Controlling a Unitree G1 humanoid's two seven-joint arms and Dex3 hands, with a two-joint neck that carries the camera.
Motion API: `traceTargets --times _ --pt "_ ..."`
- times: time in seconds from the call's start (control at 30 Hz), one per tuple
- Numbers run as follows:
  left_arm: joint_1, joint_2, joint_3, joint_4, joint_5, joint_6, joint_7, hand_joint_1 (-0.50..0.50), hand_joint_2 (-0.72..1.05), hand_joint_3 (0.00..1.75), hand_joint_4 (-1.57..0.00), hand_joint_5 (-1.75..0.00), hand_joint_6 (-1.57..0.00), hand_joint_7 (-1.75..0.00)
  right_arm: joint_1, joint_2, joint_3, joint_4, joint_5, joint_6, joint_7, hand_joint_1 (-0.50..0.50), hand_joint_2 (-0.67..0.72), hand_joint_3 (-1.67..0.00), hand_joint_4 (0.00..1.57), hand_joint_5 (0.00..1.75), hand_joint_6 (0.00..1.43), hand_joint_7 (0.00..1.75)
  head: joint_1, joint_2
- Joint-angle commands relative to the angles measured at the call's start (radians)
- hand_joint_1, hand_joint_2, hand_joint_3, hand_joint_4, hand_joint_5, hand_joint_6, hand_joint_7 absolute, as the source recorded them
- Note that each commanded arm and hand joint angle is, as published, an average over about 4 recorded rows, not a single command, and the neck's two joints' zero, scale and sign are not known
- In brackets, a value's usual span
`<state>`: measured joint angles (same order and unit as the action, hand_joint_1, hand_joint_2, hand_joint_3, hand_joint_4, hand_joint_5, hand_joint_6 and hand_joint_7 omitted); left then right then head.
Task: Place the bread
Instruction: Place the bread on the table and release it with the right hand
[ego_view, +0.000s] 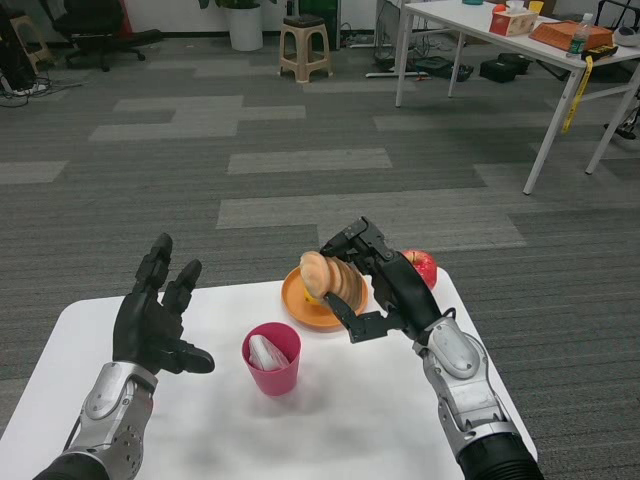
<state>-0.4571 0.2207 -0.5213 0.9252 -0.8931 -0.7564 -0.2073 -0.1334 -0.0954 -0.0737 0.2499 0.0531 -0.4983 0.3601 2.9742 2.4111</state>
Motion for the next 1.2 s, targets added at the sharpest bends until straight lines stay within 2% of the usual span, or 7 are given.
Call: traceTargets --times 0.03,0.2,0.47,0.6,0.8,0.93,1.2 --pt "0.012 0.004 0.004 -0.009 0.005 -0.012 0.002 0.50 -0.46 0.09 0.00 -0.41 0.00 0.00 0.005 -0.004 -0.004 -0.012 0.008 0.003 -0.003 -0.17 -0.54 -1.35 0.14 1.26 0.29 1.54 0.000 0.000" --pt "0.012 0.003 0.004 -0.009 0.005 -0.012 0.002 0.50 -0.46 0.09 0.00 -0.41 0.00 0.00 0.000 -0.020 -0.007 0.002 -0.011 0.001 0.023 -0.17 -0.54 -1.35 0.07 1.26 0.23 1.54 0.000 0.000" --pt "0.012 0.003 0.004 -0.009 0.004 -0.012 0.002 0.50 -0.46 0.09 0.00 -0.41 0.00 0.00 0.000 -0.065 -0.022 0.011 -0.075 -0.005 0.028 -0.17 -0.54 -1.35 0.06 1.26 0.20 1.57 -0.003 0.003" --pt "0.012 0.003 0.004 -0.009 0.004 -0.012 0.002 0.50 -0.46 0.09 0.00 -0.41 0.00 0.00 0.003 -0.089 -0.053 0.031 -0.156 -0.051 0.051 -0.17 -0.54 -1.37 0.06 1.26 0.23 1.54 -0.002 0.003" --pt "0.012 0.003 0.004 -0.009 0.003 -0.012 0.002 0.50 -0.46 0.09 0.00 -0.41 0.00 0.00 -0.012 -0.113 -0.159 0.104 -0.298 -0.153 0.122 -0.17 -0.54 -1.41 0.06 1.26 0.21 1.55 -0.005 0.002" --pt "0.012 0.002 0.005 -0.009 0.003 -0.012 0.002 0.50 -0.46 0.09 0.00 -0.41 0.00 0.00 -0.031 -0.131 -0.271 0.173 -0.408 -0.217 0.161 -0.17 -0.54 -1.43 0.06 1.26 0.23 1.54 -0.003 0.002" --pt "0.014 0.002 0.008 -0.009 0.005 -0.012 0.002 0.50 -0.44 0.09 0.00 -0.41 0.00 0.00 -0.041 -0.155 -0.446 0.268 -0.536 -0.286 0.174 -0.17 -0.54 -1.43 0.06 1.26 0.23 1.54 -0.003 -0.002"
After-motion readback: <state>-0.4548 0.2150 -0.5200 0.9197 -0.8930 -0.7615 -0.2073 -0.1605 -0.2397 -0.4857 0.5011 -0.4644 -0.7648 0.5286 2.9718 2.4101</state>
